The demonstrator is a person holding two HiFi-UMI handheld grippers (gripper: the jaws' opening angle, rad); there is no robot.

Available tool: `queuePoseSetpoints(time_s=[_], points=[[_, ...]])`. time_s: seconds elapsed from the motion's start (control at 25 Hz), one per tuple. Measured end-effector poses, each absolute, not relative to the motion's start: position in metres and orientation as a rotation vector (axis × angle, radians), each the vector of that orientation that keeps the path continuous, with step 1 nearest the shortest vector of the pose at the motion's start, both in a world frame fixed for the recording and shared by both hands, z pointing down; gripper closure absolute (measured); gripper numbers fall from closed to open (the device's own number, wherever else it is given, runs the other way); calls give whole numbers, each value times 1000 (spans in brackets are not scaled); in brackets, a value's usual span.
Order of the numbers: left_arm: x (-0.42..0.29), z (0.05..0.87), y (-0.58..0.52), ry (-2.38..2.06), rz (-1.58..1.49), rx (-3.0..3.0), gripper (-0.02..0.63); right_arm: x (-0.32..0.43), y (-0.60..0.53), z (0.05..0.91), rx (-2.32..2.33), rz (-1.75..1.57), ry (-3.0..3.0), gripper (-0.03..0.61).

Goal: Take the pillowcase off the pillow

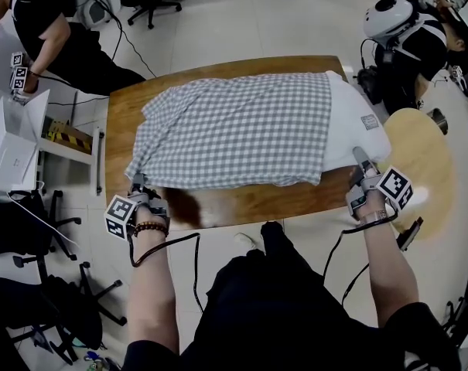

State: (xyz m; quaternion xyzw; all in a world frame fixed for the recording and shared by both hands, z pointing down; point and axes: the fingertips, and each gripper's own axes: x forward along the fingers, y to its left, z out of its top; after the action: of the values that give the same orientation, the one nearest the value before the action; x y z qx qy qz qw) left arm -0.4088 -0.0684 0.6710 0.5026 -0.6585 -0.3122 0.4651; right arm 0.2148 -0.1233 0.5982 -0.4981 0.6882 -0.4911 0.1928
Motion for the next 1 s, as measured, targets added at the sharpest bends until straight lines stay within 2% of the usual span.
queuePoseSetpoints(time_s=[0.16, 0.32, 0.52, 0.6, 0.72, 0.8, 1.0], points=[[-406, 670, -65, -1630, -773, 1235, 606, 241, -106, 607, -1551, -1475, 1813, 560], [-407, 670, -64, -1646, -768, 1230, 606, 248, -125, 606, -1395, -1349, 1929, 560], [-397, 677, -60, -1642, -672, 1272, 604, 230, -112, 610, -1375, -1388, 2027, 551], [-390, 673, -55, -1640, -570, 1322, 594, 218, -96, 610, -1400, -1473, 2050, 508], [-384, 657, -45, -1652, -428, 1387, 498, 210, -88, 605, -1335, -1481, 2195, 416], [-385, 645, -39, -1679, -382, 1411, 472, 208, -83, 601, -1269, -1478, 2308, 387], [-378, 618, -40, -1753, -263, 1540, 465, 197, -57, 584, -1172, -1522, 2518, 382]])
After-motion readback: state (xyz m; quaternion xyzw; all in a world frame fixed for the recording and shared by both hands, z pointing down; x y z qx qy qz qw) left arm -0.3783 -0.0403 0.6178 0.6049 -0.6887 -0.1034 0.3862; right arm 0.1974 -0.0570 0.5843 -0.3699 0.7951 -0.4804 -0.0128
